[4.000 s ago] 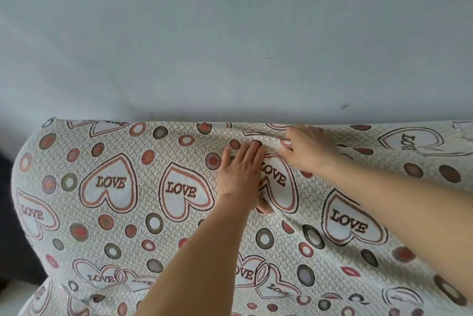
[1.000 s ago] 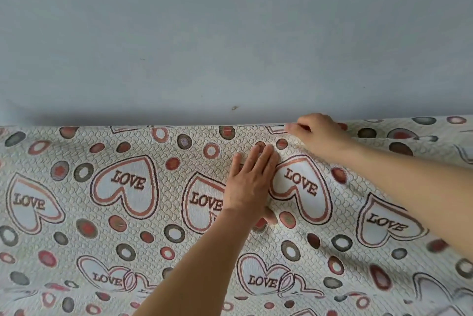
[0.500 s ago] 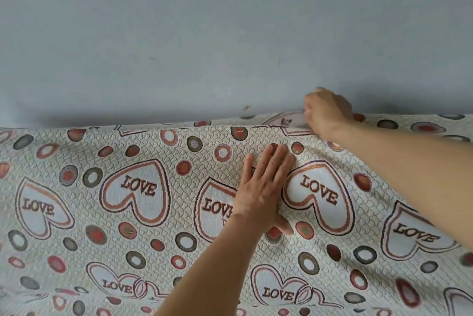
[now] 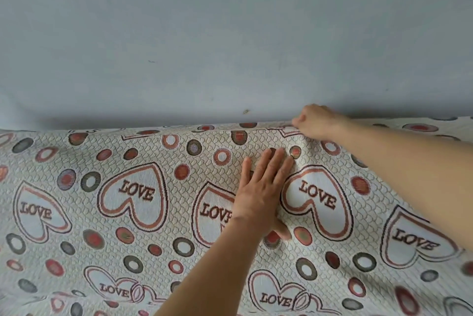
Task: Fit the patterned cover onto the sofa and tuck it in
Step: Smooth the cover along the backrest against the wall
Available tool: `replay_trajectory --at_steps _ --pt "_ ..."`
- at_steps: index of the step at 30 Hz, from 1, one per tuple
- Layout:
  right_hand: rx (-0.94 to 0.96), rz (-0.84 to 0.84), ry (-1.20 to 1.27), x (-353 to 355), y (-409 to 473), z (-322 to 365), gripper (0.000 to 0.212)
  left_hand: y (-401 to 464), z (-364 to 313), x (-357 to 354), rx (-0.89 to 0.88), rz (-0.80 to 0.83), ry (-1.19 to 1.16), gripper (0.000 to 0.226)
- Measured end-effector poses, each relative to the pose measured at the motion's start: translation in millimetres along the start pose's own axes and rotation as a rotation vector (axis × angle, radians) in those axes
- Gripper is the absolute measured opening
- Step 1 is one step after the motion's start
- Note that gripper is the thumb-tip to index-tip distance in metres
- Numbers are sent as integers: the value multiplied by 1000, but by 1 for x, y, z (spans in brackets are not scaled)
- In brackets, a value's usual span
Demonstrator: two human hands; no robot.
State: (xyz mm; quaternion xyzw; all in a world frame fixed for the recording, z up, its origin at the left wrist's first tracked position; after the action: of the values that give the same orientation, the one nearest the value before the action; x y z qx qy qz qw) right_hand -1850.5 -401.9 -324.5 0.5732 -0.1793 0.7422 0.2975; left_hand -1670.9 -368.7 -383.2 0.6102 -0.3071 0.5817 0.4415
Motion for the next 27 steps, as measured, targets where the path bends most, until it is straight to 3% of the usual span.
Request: replay_trajectory --at_steps 4,9,12,14,17,20,24,27 --pt "13 189 17 -16 -19 3 57 0 -1 2 8 19 7 150" --pt "160 -22 25 5 -20 43 33 0 -1 4 20 17 -4 150" --pt "262 -43 76 -3 -25 77 11 0 -1 4 22 29 -3 151" --pt "292 -60 32 -2 -22 86 20 0 -2 4 21 22 -9 151" --pt "264 -213 -100 7 -12 85 9 0 -1 3 20 6 -2 153" --pt "209 -271 -140 -6 -10 85 18 1 0 -1 18 12 12 155" --pt "90 -136 -132 -22 4 73 24 4 0 -2 13 18 13 155" --pt "75 -68 -66 -17 8 66 15 5 0 -2 19 11 15 153"
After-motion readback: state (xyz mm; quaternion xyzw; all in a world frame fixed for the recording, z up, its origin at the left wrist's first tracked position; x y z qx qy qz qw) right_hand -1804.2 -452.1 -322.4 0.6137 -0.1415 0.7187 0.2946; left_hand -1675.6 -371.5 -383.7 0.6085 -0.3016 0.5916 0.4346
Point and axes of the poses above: each hand's wrist, its own y-axis towards the middle knuckle, its own x-axis out of the back of the hand, z = x × y, the point moved 10 cm from there along y, towards the middle knuckle, and after that the axes turned 10 degrees about -z, right-handed, at the moved point
